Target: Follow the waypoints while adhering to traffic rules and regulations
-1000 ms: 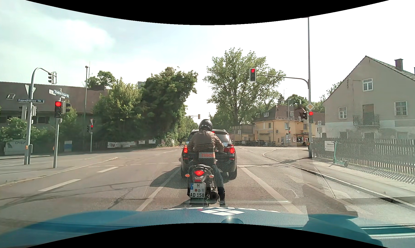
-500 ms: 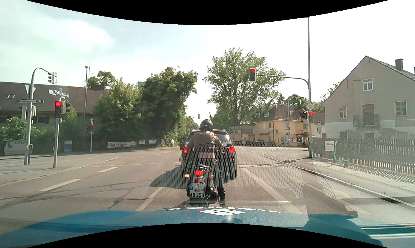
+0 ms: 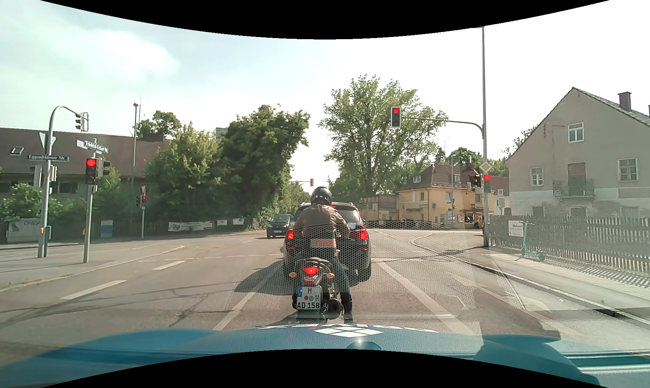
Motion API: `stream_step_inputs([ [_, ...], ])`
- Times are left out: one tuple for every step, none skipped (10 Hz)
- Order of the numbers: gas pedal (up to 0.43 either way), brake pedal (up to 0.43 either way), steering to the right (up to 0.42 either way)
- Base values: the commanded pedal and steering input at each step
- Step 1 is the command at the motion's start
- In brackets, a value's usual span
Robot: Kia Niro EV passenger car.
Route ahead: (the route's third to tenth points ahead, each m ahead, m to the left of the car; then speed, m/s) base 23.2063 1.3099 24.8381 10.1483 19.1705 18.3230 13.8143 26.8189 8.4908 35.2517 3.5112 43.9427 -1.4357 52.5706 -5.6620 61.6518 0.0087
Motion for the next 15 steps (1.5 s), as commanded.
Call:
stream_step_inputs([
  [0.000, 0.317, -0.011],
  [0.000, 0.317, -0.011],
  [0.000, 0.317, -0.011],
  [0.000, 0.317, -0.011],
  [0.000, 0.317, -0.011],
  [0.000, 0.317, -0.011],
  [0.000, 0.317, -0.011],
  [0.000, 0.317, -0.011],
  [0.000, 0.317, -0.011],
  [0.000, 0.317, -0.011],
  [0.000, 0.317, -0.011],
  [0.000, 0.317, -0.011],
  [0.000, 0.317, -0.011],
  [0.000, 0.317, -0.011],
  [0.000, 0.317, -0.011],
])
